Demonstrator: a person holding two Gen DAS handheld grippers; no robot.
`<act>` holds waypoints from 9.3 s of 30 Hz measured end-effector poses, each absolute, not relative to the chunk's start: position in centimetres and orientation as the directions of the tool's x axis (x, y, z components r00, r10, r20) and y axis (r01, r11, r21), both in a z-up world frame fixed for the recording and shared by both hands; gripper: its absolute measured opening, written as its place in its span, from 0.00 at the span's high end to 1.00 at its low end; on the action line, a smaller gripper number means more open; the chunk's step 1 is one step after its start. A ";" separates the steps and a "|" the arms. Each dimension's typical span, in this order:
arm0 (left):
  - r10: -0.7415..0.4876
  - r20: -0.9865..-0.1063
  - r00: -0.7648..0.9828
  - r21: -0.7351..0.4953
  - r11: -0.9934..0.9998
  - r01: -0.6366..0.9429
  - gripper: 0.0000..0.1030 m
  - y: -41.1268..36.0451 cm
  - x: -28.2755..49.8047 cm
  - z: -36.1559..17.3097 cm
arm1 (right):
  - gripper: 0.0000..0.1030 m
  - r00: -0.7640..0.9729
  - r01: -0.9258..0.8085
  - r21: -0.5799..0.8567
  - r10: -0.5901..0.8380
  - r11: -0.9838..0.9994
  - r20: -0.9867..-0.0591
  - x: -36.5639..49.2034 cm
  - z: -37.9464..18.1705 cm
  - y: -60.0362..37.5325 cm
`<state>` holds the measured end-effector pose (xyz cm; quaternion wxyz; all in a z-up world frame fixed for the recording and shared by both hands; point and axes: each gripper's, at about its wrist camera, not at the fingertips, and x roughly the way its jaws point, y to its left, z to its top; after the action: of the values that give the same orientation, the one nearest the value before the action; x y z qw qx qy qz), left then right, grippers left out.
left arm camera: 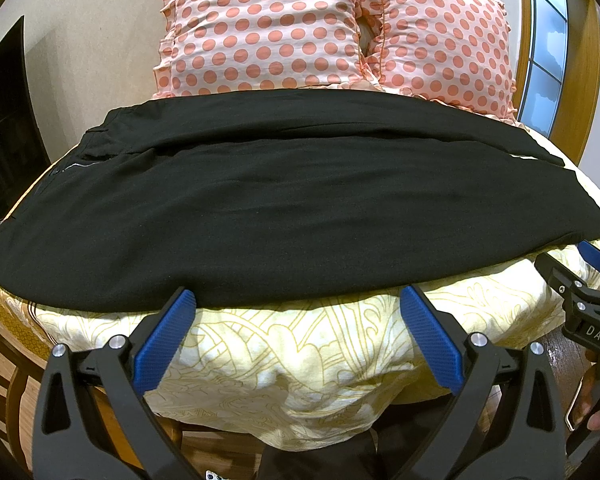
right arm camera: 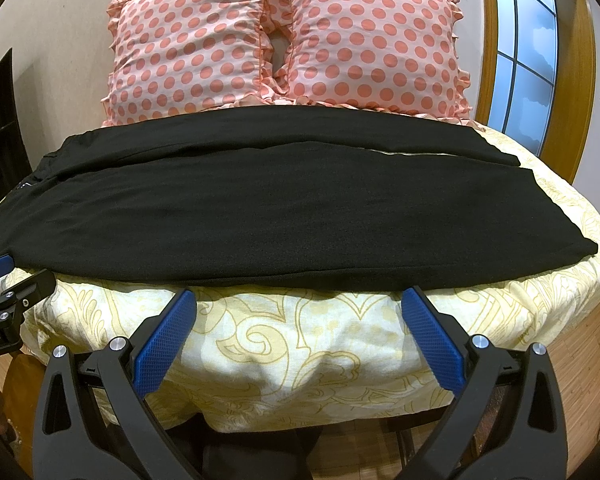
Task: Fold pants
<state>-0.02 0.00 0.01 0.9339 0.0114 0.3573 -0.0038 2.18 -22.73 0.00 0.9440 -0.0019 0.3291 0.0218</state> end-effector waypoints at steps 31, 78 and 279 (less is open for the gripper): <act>0.078 -0.562 0.824 -0.055 0.990 -0.131 0.02 6.0 12.7 9.0 | 0.13 0.613 0.367 0.015 -0.230 0.930 -0.756 30.6 8.1 -37.5; 0.118 -0.590 0.798 -0.105 0.970 -0.221 0.02 12.6 16.3 10.1 | 0.91 0.824 0.396 0.556 -0.016 0.731 -0.567 20.5 9.9 -46.9; -0.229 -0.639 0.734 -0.354 0.935 -0.016 0.10 13.4 6.4 4.0 | 0.93 0.580 -0.390 0.556 0.665 0.734 -0.471 12.0 9.8 -18.8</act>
<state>6.44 13.37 4.00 0.9154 -0.1705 0.3601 -0.0582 12.03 -18.84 9.77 0.8658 0.2005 0.3427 0.3045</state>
